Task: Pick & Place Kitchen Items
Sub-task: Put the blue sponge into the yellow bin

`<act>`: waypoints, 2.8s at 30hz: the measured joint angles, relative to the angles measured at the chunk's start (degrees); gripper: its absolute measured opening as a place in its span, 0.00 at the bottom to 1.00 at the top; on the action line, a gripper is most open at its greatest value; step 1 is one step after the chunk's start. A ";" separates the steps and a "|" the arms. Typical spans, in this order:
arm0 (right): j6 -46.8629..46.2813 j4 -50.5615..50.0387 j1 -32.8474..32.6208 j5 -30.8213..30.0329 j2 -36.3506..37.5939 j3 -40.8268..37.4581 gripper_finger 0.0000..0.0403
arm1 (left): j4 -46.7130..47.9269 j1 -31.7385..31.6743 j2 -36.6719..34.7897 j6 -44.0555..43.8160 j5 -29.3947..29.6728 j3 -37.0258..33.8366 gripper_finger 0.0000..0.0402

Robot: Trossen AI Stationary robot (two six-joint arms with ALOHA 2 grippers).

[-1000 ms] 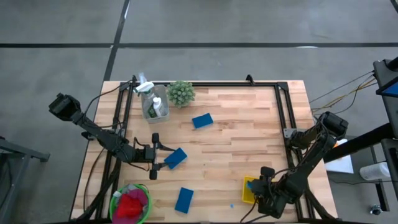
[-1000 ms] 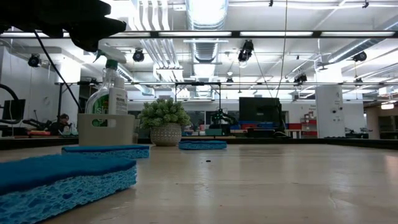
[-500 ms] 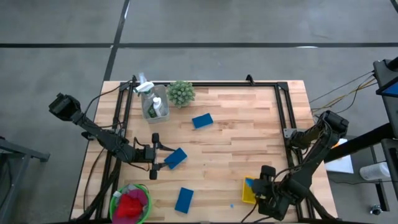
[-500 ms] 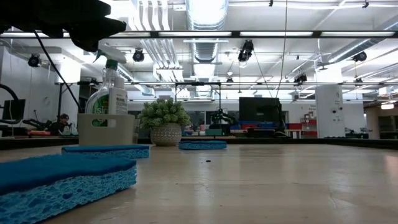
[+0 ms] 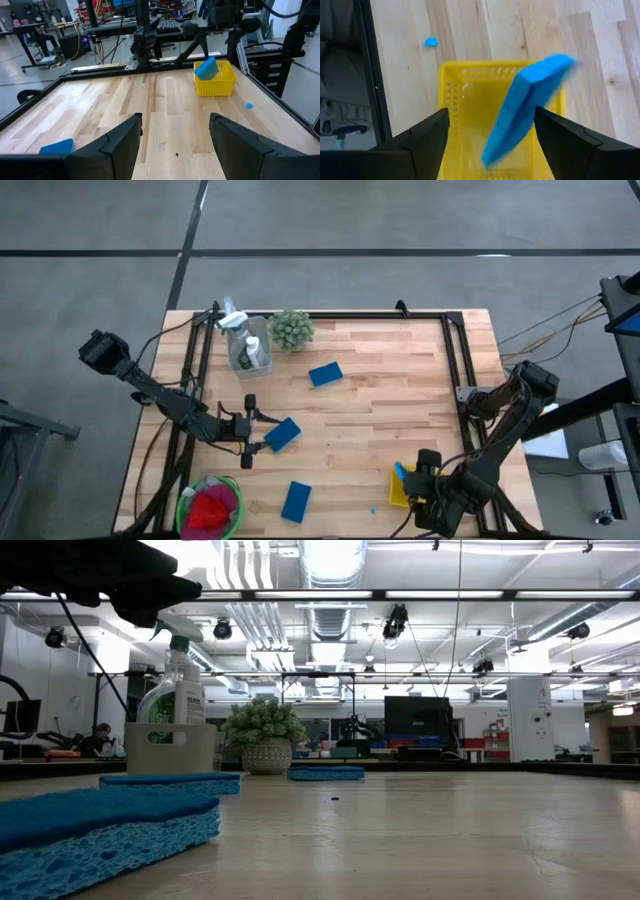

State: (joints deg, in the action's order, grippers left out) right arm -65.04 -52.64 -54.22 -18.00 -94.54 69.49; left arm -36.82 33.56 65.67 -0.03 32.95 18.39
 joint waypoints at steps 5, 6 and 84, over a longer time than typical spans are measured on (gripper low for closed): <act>0.33 -0.11 0.03 1.28 -0.72 0.00 0.60 | 0.00 0.01 -0.02 0.00 -0.01 0.00 0.59; 0.34 -0.12 0.08 1.48 -0.87 0.04 0.57 | -0.01 0.01 0.00 0.00 0.00 0.00 0.59; 5.52 -12.37 5.33 1.57 -10.13 11.61 0.91 | 0.48 0.00 0.00 -0.16 0.00 0.00 0.59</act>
State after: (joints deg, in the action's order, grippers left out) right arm -59.52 -65.01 -48.88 -16.43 -104.66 81.11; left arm -36.34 33.56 65.67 -0.19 32.95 18.39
